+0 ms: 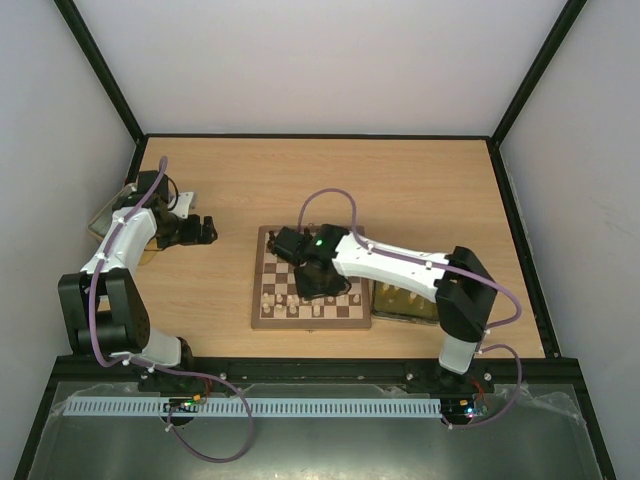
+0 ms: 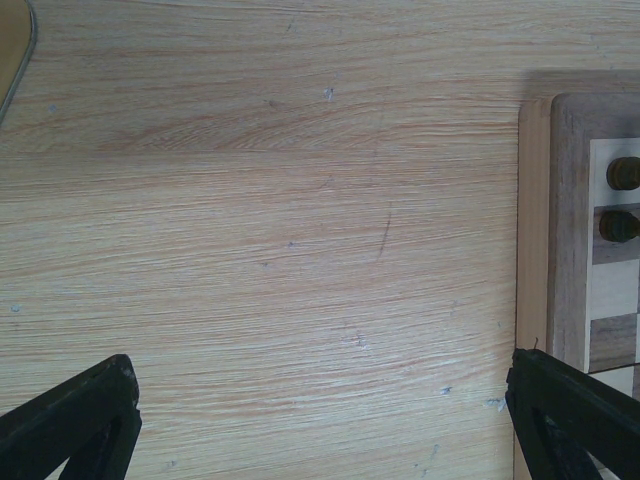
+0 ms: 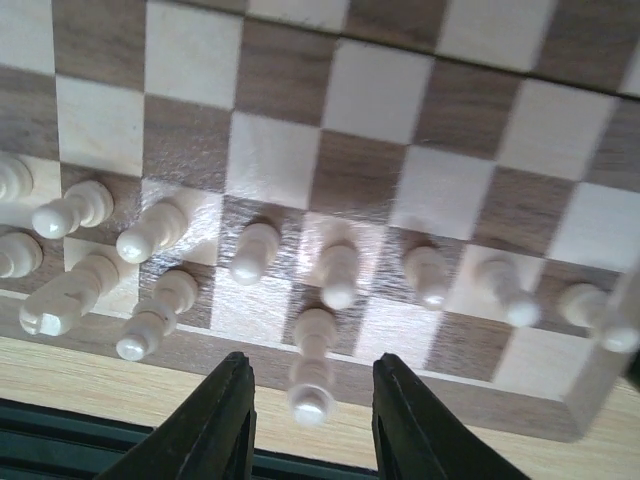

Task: Set up the chess pieces on the board
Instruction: Place the chess piece on the chessboard, then pick up the chess piece from the storage box.

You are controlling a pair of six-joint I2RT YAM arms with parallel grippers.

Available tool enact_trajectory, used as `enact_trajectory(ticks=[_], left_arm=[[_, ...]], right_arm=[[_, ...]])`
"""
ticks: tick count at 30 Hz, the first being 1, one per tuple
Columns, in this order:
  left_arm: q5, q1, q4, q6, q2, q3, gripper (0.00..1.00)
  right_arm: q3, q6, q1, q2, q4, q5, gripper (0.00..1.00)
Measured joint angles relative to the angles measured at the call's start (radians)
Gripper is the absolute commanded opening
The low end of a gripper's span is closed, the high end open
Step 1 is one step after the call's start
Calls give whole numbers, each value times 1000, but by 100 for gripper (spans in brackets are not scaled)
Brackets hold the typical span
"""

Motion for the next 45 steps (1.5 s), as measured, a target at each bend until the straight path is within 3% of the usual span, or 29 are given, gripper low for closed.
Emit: enact_trajectory(ticks=[3,9,15,20,45], left_arm=[[0,0,0,0,0,0,99],[0,-4,0,0,0,0,100],[-1,-4,0,0,0,0,100],[-2,-4,0,0,0,0,99],[-5,-10,0,0,0,0,100]], right_arm=[[10,-8,-49,-53,-34,14,32],[2,-55,-267,-185,-73,68,32],[-134,-129,-504,-287,-68,77,32],[-242,-180,-611,-296,-55,59,32],[-394,-272,-635,-296,48,-83,31]])
